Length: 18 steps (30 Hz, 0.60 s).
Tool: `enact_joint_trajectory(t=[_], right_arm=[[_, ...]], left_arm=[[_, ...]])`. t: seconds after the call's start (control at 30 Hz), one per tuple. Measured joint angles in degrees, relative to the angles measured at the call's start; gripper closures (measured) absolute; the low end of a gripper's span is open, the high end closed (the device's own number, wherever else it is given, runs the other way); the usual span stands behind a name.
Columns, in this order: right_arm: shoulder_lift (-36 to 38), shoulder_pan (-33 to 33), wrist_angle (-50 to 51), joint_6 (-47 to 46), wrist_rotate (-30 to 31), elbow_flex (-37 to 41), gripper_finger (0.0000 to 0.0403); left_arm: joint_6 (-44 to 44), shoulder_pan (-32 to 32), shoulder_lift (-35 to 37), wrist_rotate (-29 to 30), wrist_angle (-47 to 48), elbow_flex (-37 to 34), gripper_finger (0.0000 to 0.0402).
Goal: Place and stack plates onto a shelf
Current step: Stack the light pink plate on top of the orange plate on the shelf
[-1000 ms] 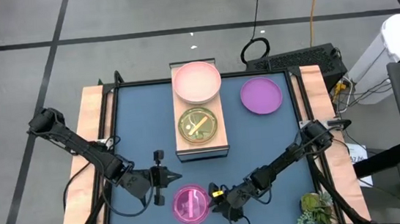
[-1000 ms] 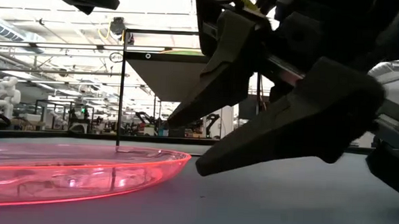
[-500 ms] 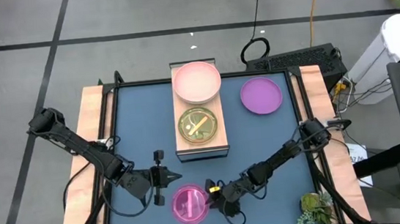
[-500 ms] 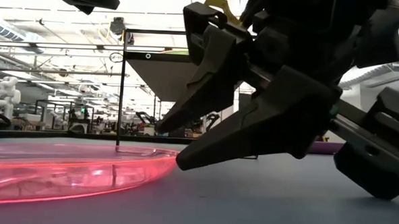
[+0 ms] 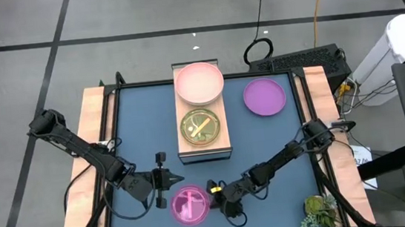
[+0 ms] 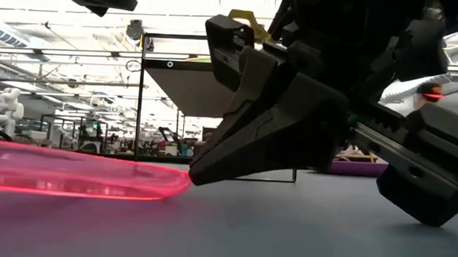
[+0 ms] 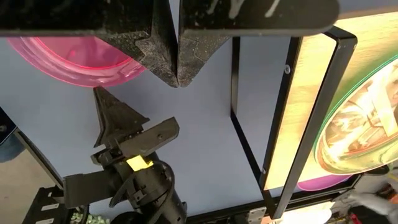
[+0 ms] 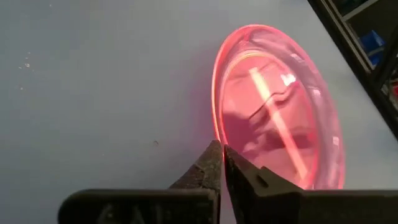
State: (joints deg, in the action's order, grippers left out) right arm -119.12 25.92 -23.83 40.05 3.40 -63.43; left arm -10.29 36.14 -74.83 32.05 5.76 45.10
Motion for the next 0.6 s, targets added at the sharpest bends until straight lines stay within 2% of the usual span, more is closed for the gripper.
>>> enact_joint_trajectory(t=[0.13,0.3,0.6], right_arm=[[-0.1,-0.5,0.2,-2.3,-1.8,0.1,0.0402],[-0.1,0.5,0.3,-4.7,-1.3,0.1,0.0403],[0.6,4.5,0.7,-7.6,8.5,0.1,0.0403]], left_arm=[[-0.4,0.0,0.0,0.0,0.0,0.0,0.0399],[-0.4,0.0,0.0,0.0,0.0,0.0,0.0399],[-1.5,0.0,0.0,-0.6,0.0,0.0,0.0399]])
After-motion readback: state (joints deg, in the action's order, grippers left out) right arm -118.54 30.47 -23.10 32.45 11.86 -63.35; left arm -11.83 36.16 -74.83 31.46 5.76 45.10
